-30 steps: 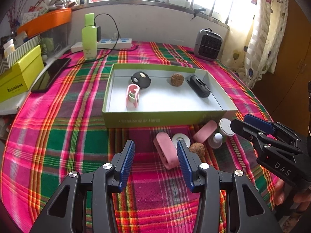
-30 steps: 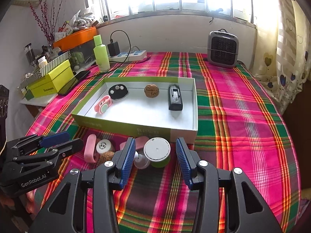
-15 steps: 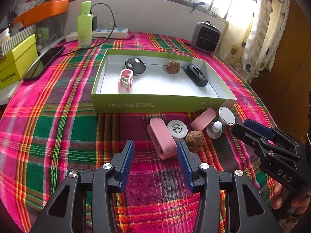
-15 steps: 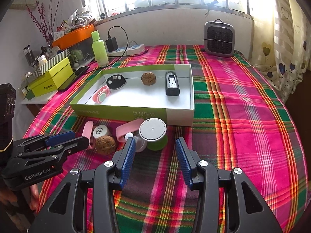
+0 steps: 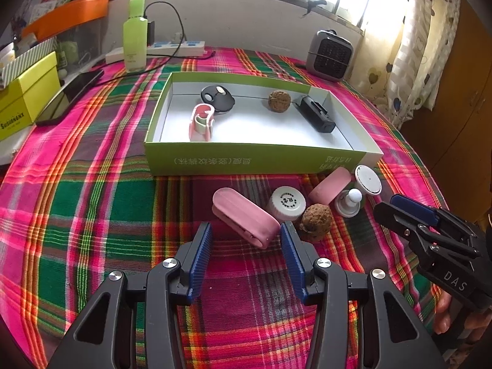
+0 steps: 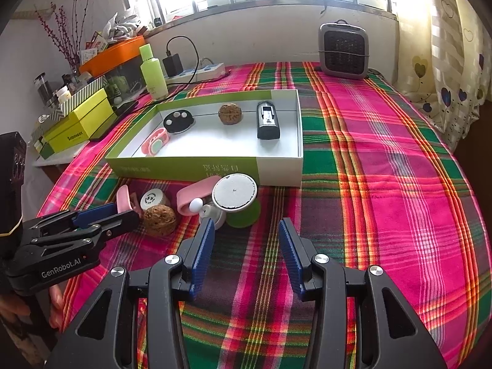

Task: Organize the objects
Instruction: 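Close the right tool on the green white-lidded jar while the left approaches the pink block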

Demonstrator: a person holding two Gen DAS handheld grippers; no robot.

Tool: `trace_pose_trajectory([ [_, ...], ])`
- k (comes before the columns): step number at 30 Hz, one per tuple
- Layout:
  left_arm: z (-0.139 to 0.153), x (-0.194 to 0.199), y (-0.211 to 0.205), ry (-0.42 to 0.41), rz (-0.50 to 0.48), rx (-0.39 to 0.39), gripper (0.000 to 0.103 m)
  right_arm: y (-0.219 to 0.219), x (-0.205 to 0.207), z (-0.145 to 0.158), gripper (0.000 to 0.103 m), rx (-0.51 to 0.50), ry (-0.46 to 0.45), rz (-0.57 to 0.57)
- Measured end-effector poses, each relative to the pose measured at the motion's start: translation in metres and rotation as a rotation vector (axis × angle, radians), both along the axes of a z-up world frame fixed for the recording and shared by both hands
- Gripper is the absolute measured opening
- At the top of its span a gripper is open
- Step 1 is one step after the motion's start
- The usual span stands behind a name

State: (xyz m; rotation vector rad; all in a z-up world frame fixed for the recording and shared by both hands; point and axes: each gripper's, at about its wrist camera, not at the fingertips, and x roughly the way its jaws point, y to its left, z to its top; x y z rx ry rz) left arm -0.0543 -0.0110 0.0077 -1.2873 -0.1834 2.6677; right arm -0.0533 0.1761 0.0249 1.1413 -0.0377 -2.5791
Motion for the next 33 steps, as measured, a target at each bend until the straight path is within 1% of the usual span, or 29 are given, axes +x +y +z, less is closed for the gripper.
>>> trace_pose_trajectory([
  [3,0.000,0.000,-0.005,0.005,0.014,-0.010,0.044,0.000,-0.003,0.000,0.045,0.002,0.000,-0.001],
  [7,-0.001,-0.002,-0.014,0.006,0.035,-0.002,0.044,-0.002,-0.008,0.001,0.045,-0.002,0.005,0.009],
  [14,-0.001,-0.002,-0.026,0.007,0.066,-0.004,0.044,-0.011,-0.018,0.005,0.045,0.024,0.020,0.023],
  [21,-0.003,-0.002,-0.038,0.008,0.099,-0.007,0.044,-0.015,-0.029,0.000,0.045,0.045,-0.002,0.020],
  [30,-0.002,-0.003,-0.039,0.007,0.102,-0.003,0.044,-0.013,-0.027,0.000,0.044,0.039,0.006,0.023],
  [32,-0.002,-0.004,-0.040,0.005,0.102,0.002,0.044,-0.013,-0.026,0.002,0.037,0.037,0.013,0.024],
  [33,-0.002,-0.004,-0.040,0.005,0.101,0.002,0.044,-0.012,-0.026,0.002,0.036,0.035,0.014,0.026],
])
